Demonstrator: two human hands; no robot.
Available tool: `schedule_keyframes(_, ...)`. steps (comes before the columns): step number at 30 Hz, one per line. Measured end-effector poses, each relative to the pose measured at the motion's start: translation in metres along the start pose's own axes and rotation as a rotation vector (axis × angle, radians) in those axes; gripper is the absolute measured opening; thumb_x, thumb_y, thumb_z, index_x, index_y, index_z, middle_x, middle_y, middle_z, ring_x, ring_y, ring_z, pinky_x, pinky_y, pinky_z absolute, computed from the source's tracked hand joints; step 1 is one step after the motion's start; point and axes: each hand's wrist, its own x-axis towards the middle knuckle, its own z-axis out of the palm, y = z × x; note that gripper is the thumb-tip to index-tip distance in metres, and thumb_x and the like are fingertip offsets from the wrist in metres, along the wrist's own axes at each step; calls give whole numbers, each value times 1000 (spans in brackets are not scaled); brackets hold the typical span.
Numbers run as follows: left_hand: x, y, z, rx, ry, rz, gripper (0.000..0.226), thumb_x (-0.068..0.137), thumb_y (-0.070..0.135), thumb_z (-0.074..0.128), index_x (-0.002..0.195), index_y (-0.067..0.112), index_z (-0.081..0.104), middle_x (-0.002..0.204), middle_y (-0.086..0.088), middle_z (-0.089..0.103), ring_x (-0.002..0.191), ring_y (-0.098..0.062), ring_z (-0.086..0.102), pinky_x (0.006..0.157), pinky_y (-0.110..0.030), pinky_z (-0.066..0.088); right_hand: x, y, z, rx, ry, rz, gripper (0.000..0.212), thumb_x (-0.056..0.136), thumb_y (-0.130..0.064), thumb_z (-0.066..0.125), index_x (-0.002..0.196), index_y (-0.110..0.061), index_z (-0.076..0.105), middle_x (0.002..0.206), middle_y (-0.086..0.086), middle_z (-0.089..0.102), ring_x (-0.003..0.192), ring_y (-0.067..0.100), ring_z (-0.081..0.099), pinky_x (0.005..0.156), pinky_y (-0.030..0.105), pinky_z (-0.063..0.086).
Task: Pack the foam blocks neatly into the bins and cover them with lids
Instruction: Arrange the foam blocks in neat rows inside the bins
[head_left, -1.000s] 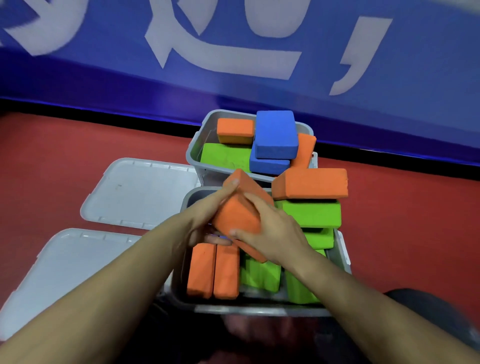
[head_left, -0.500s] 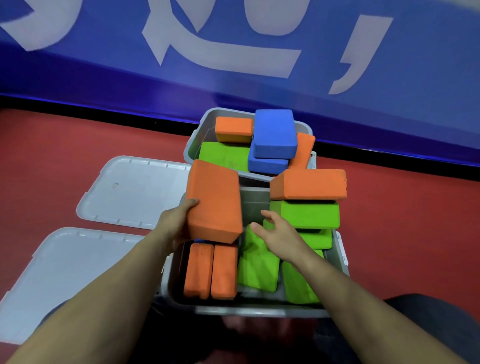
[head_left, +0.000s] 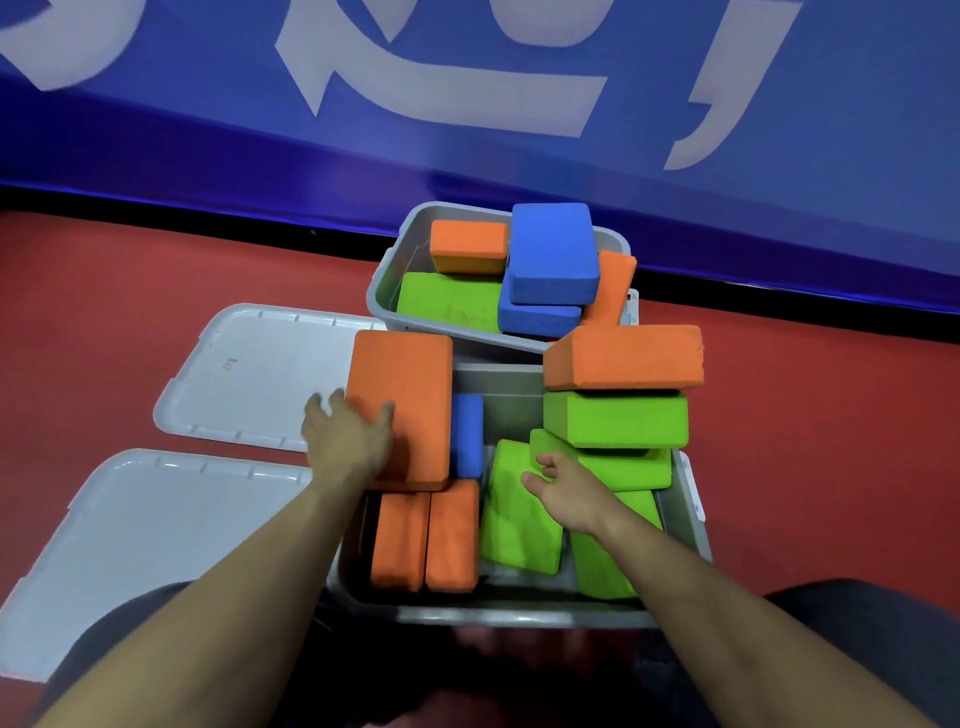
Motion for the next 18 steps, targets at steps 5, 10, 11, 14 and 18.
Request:
schedule_keyframes(5, -43, 4, 39, 240, -77, 682, 73, 93, 57, 48, 145, 6, 47, 155, -19, 37, 142, -37, 32, 120, -44, 24, 1, 25, 7, -46, -40, 101, 68, 100, -43, 59, 154, -9, 36, 153, 15, 47, 138, 27, 49, 112, 31, 38)
schedule_keyframes(10, -70, -31, 99, 569, -335, 899, 89, 89, 65, 12, 152, 9, 39, 162, -11, 31, 153, -30, 19, 126, -42, 4, 21, 55, 19, -5, -82, 177, 73, 98, -45, 61, 156, -10, 32, 160, 12, 37, 142, 28, 43, 116, 35, 36)
schedule_keyframes(11, -72, -36, 107, 616, -331, 911, 86, 90, 63, 14, 151, 10, 41, 161, -11, 33, 152, -29, 21, 125, -45, 0, 24, 59, 22, -7, -89, 207, 74, 98, -45, 62, 155, -8, 32, 160, 12, 38, 142, 28, 43, 116, 34, 35)
schedule_keyframes(14, -72, -43, 122, 719, -290, 916, 79, 92, 60, 16, 150, 15, 44, 162, -6, 34, 152, -24, 24, 122, -49, -3, 37, 74, 31, 60, -101, 257, 69, 94, -47, 66, 146, -5, 46, 147, 6, 53, 133, 26, 53, 111, 30, 39)
schedule_keyframes(18, -69, -32, 120, 640, -189, 880, 68, 94, 57, 29, 139, 13, 56, 151, -8, 49, 144, -25, 40, 121, -50, 14, 60, 116, 48, 286, -4, 251, 107, 55, -84, 73, 135, -13, 62, 130, -1, 69, 118, 18, 65, 106, 34, 49)
